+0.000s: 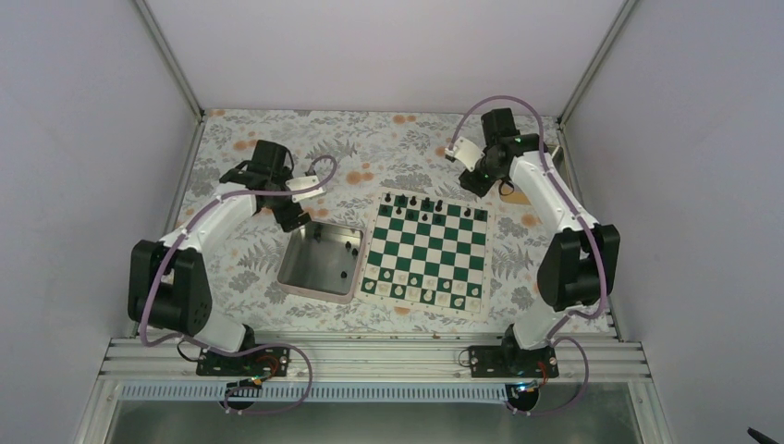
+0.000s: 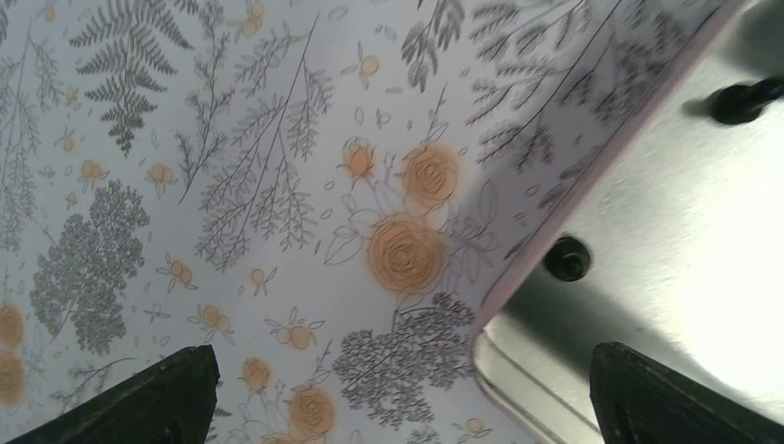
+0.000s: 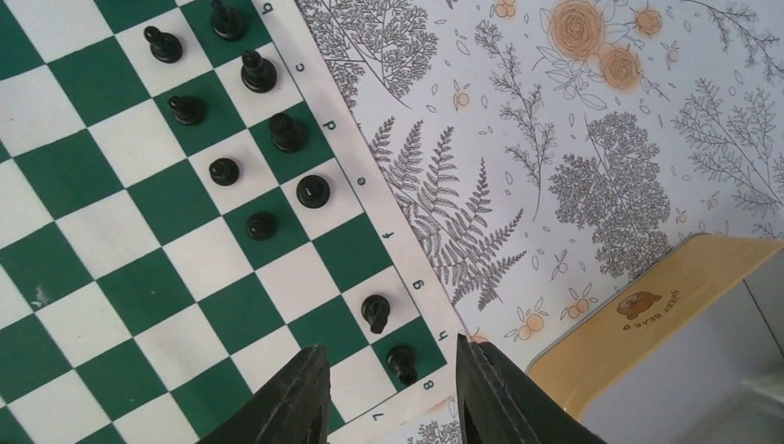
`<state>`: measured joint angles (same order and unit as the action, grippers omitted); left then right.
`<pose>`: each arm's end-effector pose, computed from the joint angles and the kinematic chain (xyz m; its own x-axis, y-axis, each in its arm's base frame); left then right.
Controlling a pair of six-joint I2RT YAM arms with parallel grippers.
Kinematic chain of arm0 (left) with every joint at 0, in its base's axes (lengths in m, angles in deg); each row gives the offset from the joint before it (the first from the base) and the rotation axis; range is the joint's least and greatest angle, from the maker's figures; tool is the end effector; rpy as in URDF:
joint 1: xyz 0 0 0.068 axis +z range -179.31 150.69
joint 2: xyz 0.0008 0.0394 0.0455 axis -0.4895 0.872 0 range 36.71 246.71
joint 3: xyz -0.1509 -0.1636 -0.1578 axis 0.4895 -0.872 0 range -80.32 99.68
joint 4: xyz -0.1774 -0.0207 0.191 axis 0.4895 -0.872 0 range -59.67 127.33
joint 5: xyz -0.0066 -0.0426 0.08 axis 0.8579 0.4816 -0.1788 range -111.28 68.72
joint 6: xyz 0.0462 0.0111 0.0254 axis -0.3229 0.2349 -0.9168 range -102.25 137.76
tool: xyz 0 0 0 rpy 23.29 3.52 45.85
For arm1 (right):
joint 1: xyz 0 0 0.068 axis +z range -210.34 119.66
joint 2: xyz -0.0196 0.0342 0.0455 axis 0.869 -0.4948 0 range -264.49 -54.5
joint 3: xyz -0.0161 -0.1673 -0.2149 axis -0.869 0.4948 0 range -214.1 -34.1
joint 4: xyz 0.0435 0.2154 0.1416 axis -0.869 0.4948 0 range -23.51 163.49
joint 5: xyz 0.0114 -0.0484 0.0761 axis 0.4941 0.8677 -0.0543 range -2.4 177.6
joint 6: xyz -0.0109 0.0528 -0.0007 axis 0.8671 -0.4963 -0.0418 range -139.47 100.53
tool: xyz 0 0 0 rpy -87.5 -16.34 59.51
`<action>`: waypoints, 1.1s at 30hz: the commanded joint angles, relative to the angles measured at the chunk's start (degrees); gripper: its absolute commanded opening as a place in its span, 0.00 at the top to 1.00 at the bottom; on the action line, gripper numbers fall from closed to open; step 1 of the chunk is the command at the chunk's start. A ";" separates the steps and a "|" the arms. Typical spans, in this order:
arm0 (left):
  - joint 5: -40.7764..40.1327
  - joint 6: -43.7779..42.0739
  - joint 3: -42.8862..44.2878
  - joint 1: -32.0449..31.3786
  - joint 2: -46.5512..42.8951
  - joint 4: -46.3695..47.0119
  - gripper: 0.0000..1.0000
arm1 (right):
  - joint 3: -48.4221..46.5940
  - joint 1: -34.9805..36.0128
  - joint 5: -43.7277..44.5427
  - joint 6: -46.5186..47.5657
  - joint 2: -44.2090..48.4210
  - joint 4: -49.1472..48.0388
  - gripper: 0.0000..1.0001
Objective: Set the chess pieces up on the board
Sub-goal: Adjust the storage box at the center of the board.
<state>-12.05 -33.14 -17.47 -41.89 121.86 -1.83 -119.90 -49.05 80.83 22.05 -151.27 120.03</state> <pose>0.2909 -0.0708 0.2433 -0.3159 0.8553 -0.4107 0.8481 0.4486 0.2818 0.3426 0.0728 0.2892 -0.5009 -0.7713 -0.3927 -0.7696 0.6045 -0.2057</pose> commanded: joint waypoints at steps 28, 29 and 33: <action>1.02 -20.90 4.25 0.08 7.72 -3.51 0.12 | 1.73 1.48 -0.09 -2.93 4.02 0.80 0.66; 1.75 -21.74 5.12 0.09 8.29 -4.53 0.12 | 2.10 1.44 0.03 -2.93 4.19 0.64 0.67; 1.65 -22.64 6.83 0.10 9.84 -5.27 0.12 | 3.14 1.44 0.43 -2.84 4.74 0.18 0.67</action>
<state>-13.53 -51.94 -13.32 -41.91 130.60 -3.44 -117.97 -47.98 80.90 19.86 -148.23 120.86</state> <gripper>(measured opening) 0.882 0.333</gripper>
